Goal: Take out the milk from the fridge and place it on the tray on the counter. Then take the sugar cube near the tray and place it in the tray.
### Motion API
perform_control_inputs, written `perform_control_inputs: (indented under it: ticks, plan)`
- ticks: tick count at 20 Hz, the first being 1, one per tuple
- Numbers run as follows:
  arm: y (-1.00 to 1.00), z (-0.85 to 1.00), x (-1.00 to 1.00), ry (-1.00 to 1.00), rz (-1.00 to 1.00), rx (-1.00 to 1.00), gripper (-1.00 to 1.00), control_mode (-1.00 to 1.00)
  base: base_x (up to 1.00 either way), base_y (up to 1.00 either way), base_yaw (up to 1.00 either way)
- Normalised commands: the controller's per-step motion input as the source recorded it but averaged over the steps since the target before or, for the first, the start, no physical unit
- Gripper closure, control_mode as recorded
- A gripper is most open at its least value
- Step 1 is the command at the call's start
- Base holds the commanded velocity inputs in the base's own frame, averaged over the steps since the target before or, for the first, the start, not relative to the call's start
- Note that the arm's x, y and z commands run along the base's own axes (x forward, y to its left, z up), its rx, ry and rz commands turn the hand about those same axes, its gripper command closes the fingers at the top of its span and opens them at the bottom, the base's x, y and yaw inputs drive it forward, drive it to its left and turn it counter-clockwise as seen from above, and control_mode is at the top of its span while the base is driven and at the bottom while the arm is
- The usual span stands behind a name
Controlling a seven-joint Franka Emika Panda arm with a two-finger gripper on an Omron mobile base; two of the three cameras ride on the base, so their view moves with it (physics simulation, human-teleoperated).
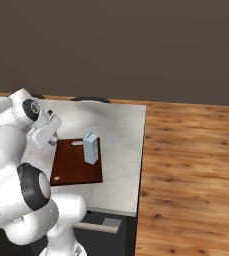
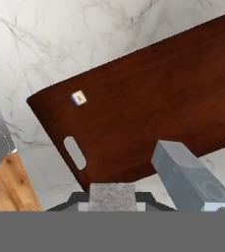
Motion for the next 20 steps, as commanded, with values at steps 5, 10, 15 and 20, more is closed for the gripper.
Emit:
perform_control_inputs:
  ticks: [5, 10, 15, 20]
  plan:
    - [-0.48, 0.01, 0.0, -0.05, 0.0, 0.33, 1.0, -1.0, 0.0, 0.0, 0.0]
    - [0.09, -0.01, 0.25, 0.11, 0.0, 0.03, 1.0, -1.0, 0.0, 0.0, 0.0]
    - [0.22, -0.19, 0.41, 0.18, 0.0, -0.02, 1.0, -1.0, 0.0, 0.0, 0.0]
    - [0.02, -0.19, 0.47, 0.13, 0.0, -0.06, 1.0, -1.0, 0.0, 0.0, 0.0]
